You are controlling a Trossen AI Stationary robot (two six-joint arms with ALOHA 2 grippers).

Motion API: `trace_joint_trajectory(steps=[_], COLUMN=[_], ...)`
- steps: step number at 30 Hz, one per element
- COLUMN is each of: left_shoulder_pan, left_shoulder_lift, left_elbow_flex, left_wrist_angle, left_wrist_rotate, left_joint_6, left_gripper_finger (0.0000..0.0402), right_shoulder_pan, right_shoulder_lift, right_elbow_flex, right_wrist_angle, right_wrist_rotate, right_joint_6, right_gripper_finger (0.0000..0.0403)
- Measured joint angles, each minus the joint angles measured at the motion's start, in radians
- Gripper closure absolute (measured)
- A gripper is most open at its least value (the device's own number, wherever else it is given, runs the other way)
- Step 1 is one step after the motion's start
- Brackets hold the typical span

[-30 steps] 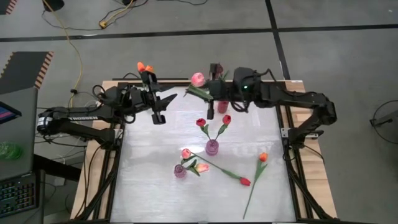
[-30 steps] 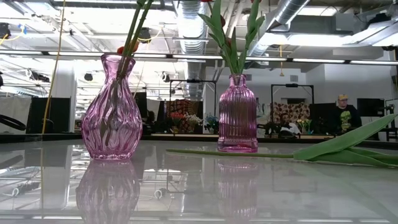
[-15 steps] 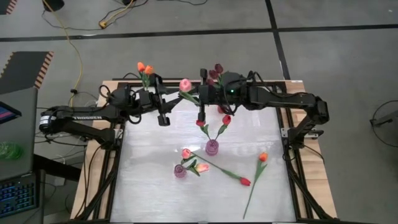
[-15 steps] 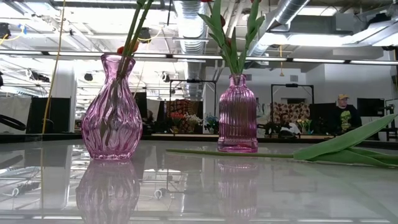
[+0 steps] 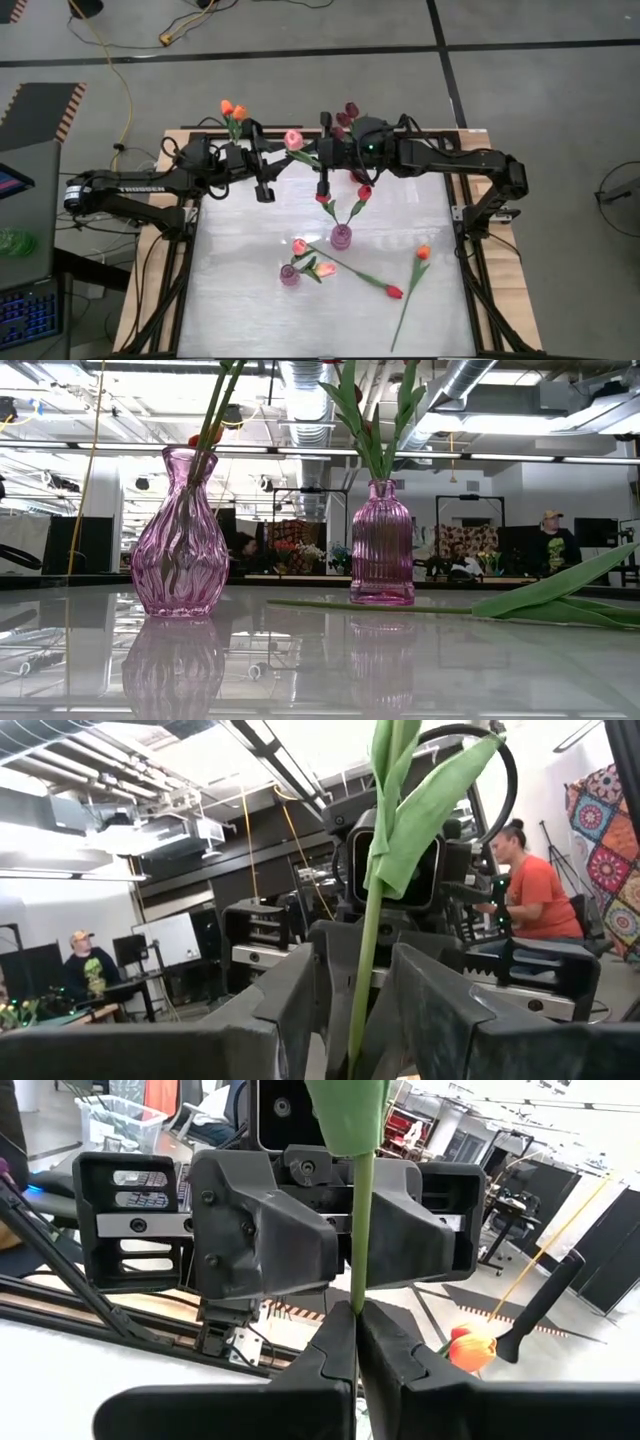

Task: Sort flowers into vase by color
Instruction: Put the pink flower into the bottom purple vase

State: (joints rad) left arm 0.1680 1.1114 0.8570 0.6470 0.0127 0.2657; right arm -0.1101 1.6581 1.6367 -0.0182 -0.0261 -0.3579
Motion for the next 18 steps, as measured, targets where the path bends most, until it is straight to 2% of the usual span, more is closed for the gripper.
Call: trace_joint_trajectory(steps=[4,11,18], left_shoulder_pan=[0.000,0.000,0.000], left_shoulder_lift=[0.000,0.000,0.000], left_elbow_flex=[0.000,0.000,0.000], left_wrist_angle=[0.002,0.002,0.003], left_wrist_rotate=[-0.001,-0.001,-0.001], left_joint_6=[0.000,0.000,-0.016], left_gripper_finger=[0.0306,0.0388,0.0397], right_shoulder_pan=[0.000,0.000,0.008], right_shoulder_lift=[0.000,0.000,0.000], right_elbow_flex=[0.000,0.000,0.000], right_wrist_angle=[0.000,0.004,0.004], right_wrist_rotate=[0.000,0.000,0.025], right_joint_6=[-0.001,-0.001,-0.007], right_gripper_finger=[0.0371,0.0368,0.0332])
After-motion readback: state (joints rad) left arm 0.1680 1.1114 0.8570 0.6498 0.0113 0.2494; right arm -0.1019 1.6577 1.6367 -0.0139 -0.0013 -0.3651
